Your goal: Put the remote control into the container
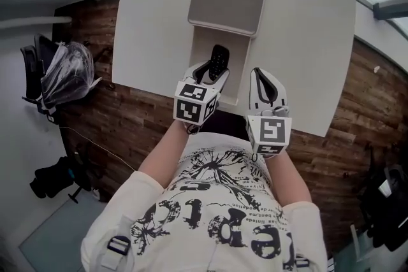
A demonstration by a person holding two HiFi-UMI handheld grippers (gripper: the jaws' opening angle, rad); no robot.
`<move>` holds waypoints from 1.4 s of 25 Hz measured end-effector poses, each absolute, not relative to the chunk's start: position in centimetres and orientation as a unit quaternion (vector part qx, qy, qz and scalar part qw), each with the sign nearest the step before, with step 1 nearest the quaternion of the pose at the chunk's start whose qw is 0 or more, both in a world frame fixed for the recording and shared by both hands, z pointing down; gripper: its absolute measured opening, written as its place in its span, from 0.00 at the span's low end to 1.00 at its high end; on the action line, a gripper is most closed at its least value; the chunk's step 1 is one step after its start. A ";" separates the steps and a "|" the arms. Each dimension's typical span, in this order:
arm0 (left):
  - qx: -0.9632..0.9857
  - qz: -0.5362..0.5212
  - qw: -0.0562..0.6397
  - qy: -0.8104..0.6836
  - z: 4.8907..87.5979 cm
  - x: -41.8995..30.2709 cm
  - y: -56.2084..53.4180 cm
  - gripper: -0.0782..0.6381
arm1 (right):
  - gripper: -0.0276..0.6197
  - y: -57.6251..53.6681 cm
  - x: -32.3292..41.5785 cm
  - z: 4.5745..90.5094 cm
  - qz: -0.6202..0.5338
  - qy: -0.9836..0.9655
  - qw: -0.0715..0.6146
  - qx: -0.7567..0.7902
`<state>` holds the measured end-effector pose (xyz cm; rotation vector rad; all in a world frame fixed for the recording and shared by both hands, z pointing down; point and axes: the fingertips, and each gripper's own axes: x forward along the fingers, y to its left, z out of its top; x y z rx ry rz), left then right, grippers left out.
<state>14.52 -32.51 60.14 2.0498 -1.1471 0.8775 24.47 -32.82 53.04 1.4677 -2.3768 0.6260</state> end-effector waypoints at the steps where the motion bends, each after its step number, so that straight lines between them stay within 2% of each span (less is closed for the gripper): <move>1: 0.774 0.337 0.317 -0.433 60.5 14.5 -32.6 0.44 | 0.05 -32.9 24.5 53.2 0.219 -0.822 0.141 0.507; 7: 0.759 0.344 0.356 -0.422 62.4 15.0 -32.8 0.44 | 0.05 -33.1 24.6 54.7 0.239 -0.817 0.154 0.501; 17: 0.758 0.389 0.343 -0.397 63.8 15.3 -32.1 0.44 | 0.05 -33.6 24.5 55.9 0.264 -0.808 0.155 0.503; 22: 0.756 0.369 0.361 -0.403 64.0 15.2 -32.6 0.44 | 0.05 -33.9 24.1 55.9 0.261 -0.809 0.156 0.503; 31: 0.761 0.404 0.302 -0.407 64.3 15.4 -32.4 0.44 | 0.05 -33.2 24.4 54.7 0.249 -0.804 0.152 0.519; 35: 0.771 0.387 0.320 -0.393 64.2 15.8 -32.4 0.45 | 0.05 -32.3 25.2 54.5 0.243 -0.798 0.154 0.529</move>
